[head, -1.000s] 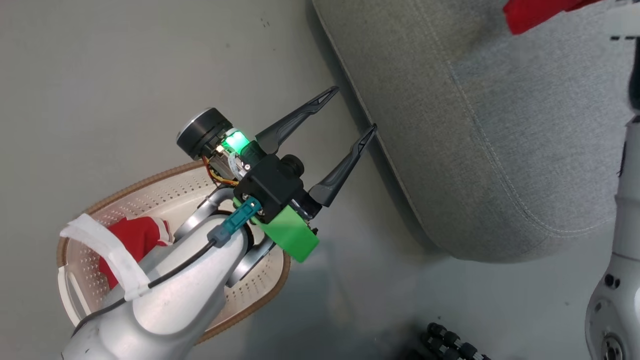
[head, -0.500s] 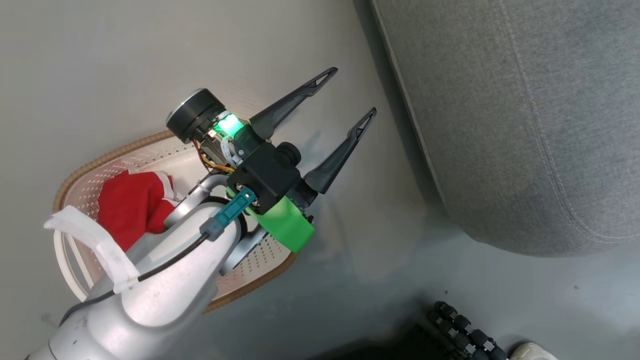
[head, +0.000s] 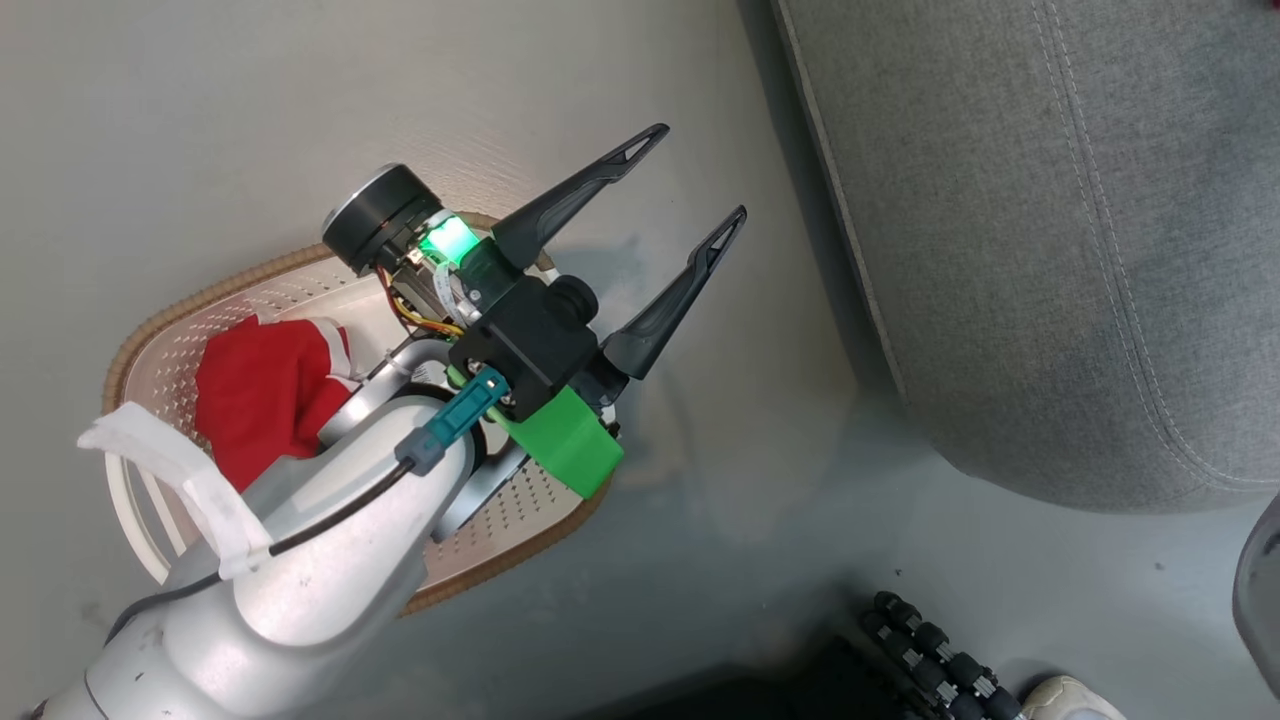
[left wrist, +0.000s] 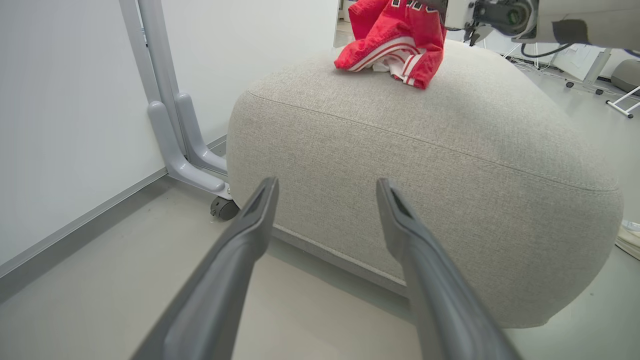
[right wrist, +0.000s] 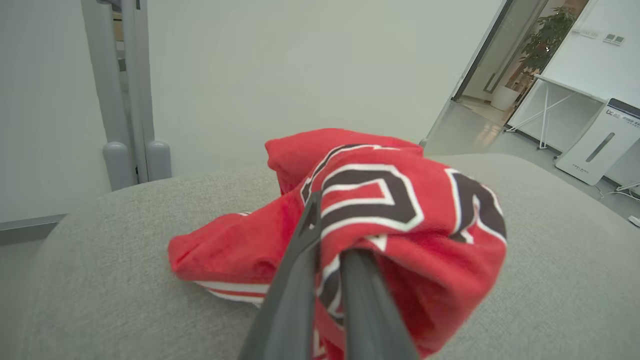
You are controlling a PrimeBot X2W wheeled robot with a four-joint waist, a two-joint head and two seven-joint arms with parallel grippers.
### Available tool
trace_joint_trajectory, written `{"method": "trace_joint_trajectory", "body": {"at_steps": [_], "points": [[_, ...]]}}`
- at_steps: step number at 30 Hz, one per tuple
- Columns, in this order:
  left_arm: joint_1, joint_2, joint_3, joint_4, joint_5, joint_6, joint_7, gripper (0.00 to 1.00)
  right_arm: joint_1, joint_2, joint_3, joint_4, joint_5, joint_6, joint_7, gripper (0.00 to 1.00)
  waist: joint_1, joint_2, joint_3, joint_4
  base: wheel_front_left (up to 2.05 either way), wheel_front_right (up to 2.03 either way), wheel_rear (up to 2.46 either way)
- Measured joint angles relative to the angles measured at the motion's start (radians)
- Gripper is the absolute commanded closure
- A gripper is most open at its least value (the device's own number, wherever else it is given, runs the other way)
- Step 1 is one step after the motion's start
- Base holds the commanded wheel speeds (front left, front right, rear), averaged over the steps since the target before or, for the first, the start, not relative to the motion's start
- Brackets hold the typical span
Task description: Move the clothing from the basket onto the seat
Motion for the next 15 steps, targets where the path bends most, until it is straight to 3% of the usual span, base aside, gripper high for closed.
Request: {"method": "trace_joint_trajectory", "body": {"at_steps": [8, 9, 10, 11, 15], "points": [[-0.008, -0.009, -0.007, 0.014, -0.004, 0.001, -0.011, 0.0, 0.088, 0.053, -0.013, 0.041, 0.001, 0.0, 0.0, 1.0, 0.0, 0.0, -0.022, 0.008, 0.0, 0.0, 0.0], [-0.008, -0.009, -0.008, 0.017, -0.004, 0.002, -0.013, 0.0, 0.095, 0.058, -0.011, 0.041, 0.001, 0.0, 0.0, 0.94, 0.0, 0.0, -0.027, 0.009, 0.0, 0.0, 0.0], [-0.008, -0.009, -0.008, 0.02, -0.005, 0.002, -0.015, 0.0, 0.099, 0.062, -0.011, 0.039, 0.002, 0.0, 0.0, 0.05, 0.0, 0.0, -0.031, 0.009, 0.0, 0.0, 0.0], [-0.008, -0.009, -0.008, 0.024, -0.007, 0.004, -0.019, 0.0, 0.105, 0.066, -0.011, 0.035, 0.004, 0.0, 0.0, 0.0, 0.0, 0.0, -0.037, 0.009, 0.0, 0.0, 0.0], [-0.004, -0.015, -0.008, 0.041, -0.015, 0.01, -0.033, 0.0, 0.153, 0.081, 0.009, 0.013, 0.011, 0.0, 0.0, 0.0, 0.0, 0.0, -0.066, 0.008, 0.0, 0.0, 0.0]]}}
